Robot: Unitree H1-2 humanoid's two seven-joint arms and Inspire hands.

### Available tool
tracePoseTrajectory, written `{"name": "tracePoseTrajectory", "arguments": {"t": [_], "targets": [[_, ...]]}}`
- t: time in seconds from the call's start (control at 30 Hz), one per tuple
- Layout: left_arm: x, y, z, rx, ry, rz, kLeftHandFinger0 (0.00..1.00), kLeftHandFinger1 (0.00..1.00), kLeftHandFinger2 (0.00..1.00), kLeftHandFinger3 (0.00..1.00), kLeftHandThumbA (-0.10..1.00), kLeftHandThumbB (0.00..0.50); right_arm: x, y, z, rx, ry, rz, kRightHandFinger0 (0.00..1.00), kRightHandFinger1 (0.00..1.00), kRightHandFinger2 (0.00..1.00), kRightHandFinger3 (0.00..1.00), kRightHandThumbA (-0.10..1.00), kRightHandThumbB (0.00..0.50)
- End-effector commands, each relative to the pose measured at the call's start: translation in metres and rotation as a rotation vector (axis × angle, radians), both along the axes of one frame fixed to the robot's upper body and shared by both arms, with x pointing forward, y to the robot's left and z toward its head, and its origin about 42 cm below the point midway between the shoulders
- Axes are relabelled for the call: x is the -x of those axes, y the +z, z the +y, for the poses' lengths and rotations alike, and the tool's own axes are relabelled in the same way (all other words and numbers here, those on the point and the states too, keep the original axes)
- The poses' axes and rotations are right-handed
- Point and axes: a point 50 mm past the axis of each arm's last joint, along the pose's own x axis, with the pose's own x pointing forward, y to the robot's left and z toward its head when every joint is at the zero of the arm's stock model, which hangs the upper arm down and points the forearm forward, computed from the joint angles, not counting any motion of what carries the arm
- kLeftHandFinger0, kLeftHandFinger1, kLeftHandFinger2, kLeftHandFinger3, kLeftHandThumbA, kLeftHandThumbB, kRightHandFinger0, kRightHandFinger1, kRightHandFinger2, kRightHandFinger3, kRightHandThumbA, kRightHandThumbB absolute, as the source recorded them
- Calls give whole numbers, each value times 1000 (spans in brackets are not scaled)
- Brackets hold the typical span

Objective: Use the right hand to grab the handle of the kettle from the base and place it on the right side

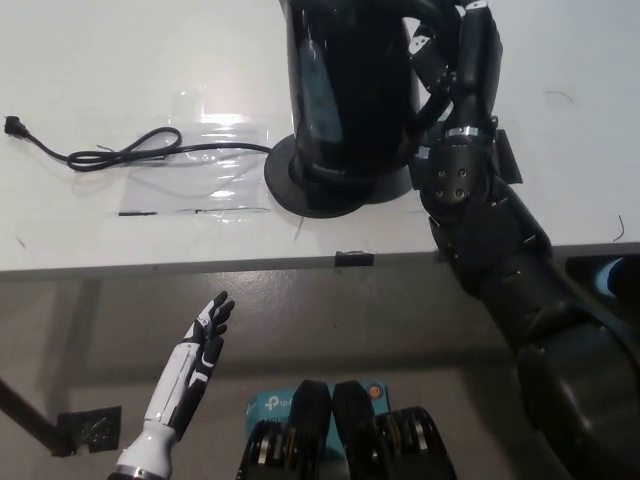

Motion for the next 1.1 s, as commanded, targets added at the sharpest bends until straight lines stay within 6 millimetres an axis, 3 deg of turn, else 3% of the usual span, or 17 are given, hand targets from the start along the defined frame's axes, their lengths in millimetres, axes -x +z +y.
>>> {"name": "tracePoseTrajectory", "arguments": {"t": [0.0,0.17,0.33,0.43,0.63,0.67,0.7,0.73,0.77,0.8,0.83,0.9,0.97,1.03,1.07], "targets": [[-5,13,4,-3,-16,-73,1000,1000,1000,1000,1000,500,-7,106,7,-134,14,-304,0,18,517,537,-100,78],[-6,15,5,-5,-18,-75,1000,1000,1000,1000,1000,500,-9,121,-14,-143,-43,-353,0,56,472,568,-100,70],[-4,14,8,-7,-13,-82,1000,1000,1000,1000,1000,500,-13,114,-37,-117,-100,-347,0,70,560,594,-100,56],[-3,13,9,-7,-7,-83,1000,1000,1000,1000,1000,500,-14,110,-51,-97,-114,-337,0,55,545,602,-100,40],[-1,13,13,0,8,-78,1000,1000,1000,1000,1000,500,-15,97,-65,-83,-135,-311,0,69,551,606,-100,79],[-1,13,13,6,5,-79,1000,1000,1000,1000,1000,500,-15,92,-69,-87,-136,-301,0,55,514,568,-100,108],[0,13,13,7,2,-80,1000,1000,1000,1000,1000,500,-15,88,-73,-88,-142,-292,0,21,443,468,-100,135],[0,13,13,6,2,-80,1000,1000,1000,1000,1000,500,-15,85,-76,-88,-156,-286,0,7,407,470,-100,165],[0,13,13,4,2,-80,1000,1000,1000,1000,1000,500,-15,81,-80,-89,-164,-275,0,0,298,342,-100,152],[1,12,13,4,3,-78,1000,1000,1000,1000,1000,500,-15,78,-81,-94,-157,-266,0,0,253,298,-100,150],[3,11,13,0,5,-77,1000,1000,1000,1000,1000,500,-15,73,-85,-107,-163,-254,0,0,202,163,-100,127],[3,11,13,-1,6,-74,1000,1000,1000,1000,1000,500,-15,67,-90,-99,-167,-240,0,0,205,14,-100,118],[3,11,14,3,3,-78,1000,1000,1000,1000,1000,500,-14,62,-93,-89,-179,-232,0,0,306,67,-100,111],[3,10,13,8,3,-79,1000,1000,1000,1000,1000,500,-13,58,-95,-70,-189,-232,0,0,370,201,-100,113],[3,10,14,5,4,-80,1000,1000,1000,1000,1000,500,-13,56,-96,-76,-189,-224,0,10,425,330,-100,115]]}}
